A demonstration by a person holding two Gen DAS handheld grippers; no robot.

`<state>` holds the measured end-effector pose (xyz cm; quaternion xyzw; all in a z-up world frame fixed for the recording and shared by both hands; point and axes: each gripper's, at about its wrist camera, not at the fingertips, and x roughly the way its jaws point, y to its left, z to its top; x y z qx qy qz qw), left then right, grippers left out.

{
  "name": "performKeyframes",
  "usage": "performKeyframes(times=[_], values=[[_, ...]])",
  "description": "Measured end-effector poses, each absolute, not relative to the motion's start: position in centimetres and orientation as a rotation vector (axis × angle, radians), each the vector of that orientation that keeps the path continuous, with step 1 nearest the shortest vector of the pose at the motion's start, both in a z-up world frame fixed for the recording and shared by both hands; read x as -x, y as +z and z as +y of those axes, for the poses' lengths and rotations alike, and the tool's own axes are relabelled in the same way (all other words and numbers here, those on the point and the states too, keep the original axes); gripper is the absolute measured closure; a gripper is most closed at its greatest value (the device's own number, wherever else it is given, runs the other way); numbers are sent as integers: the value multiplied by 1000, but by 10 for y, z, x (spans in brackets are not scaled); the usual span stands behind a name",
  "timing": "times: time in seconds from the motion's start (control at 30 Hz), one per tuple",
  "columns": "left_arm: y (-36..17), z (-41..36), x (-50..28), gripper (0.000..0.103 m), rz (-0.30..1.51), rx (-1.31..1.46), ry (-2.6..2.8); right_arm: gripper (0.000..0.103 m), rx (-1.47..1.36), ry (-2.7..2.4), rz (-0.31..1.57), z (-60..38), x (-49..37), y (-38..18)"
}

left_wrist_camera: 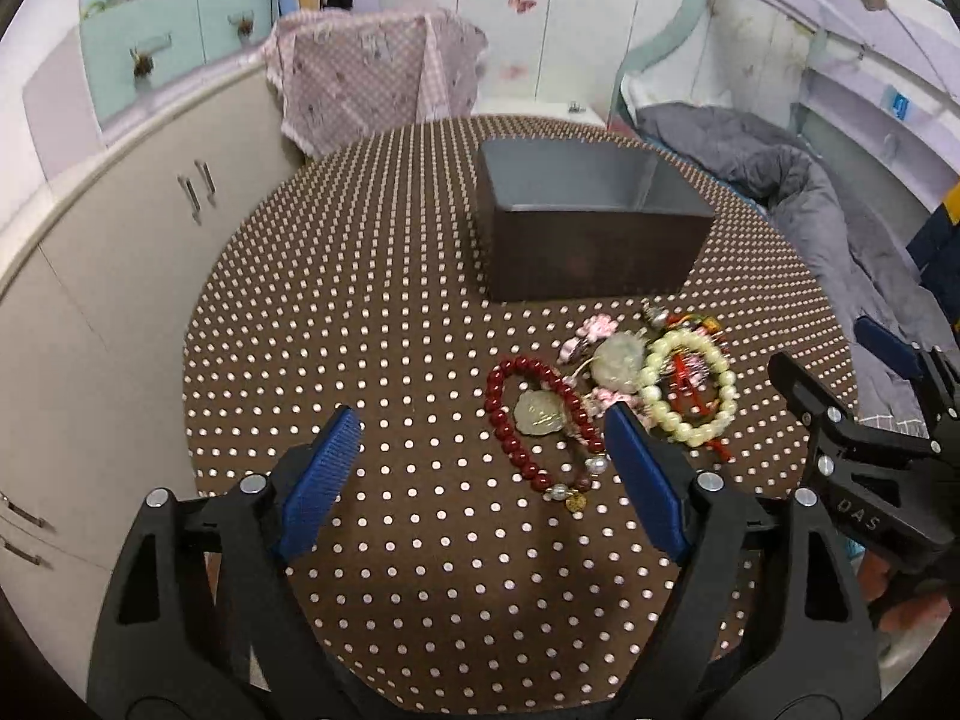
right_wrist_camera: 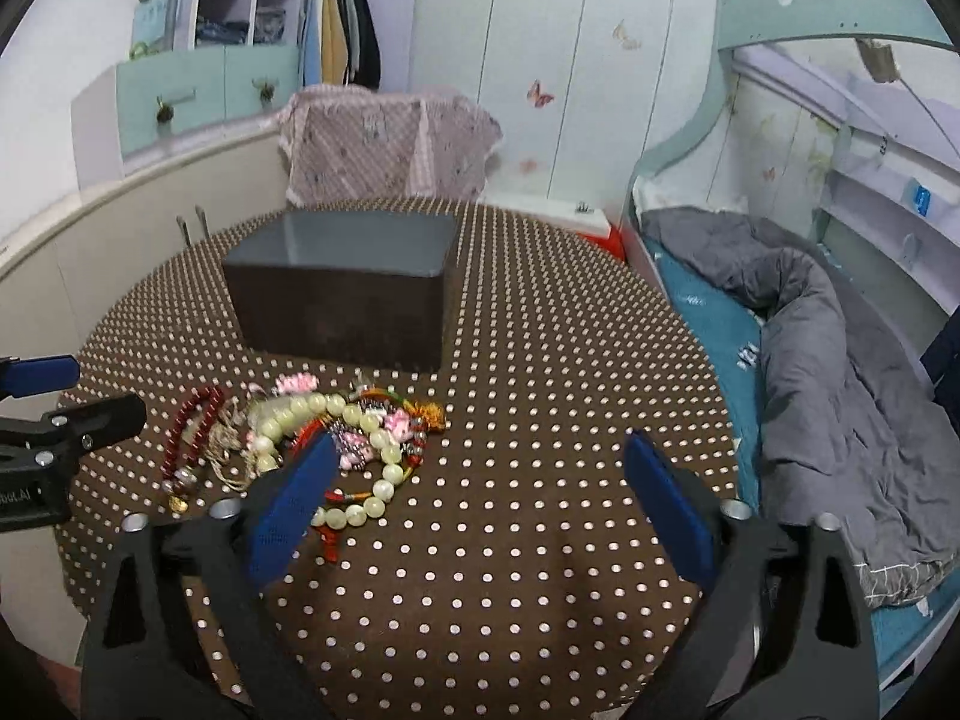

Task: Organize jewelry
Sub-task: 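Grasp the red bead bracelet with the left tool while the right grasps the cream bead bracelet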

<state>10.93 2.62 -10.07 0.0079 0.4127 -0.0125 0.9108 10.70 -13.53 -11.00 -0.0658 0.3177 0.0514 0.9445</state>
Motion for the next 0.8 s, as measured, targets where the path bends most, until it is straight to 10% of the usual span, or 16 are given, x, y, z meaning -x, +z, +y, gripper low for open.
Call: performKeyframes(times=[0.5,0.8], values=[[-135,28,-139,36,979,35,-24,67,150,219,746,-126,-129,-128],[-134,32,-136,69,980,-35,2,91,184,334,758,-116,-134,-131]])
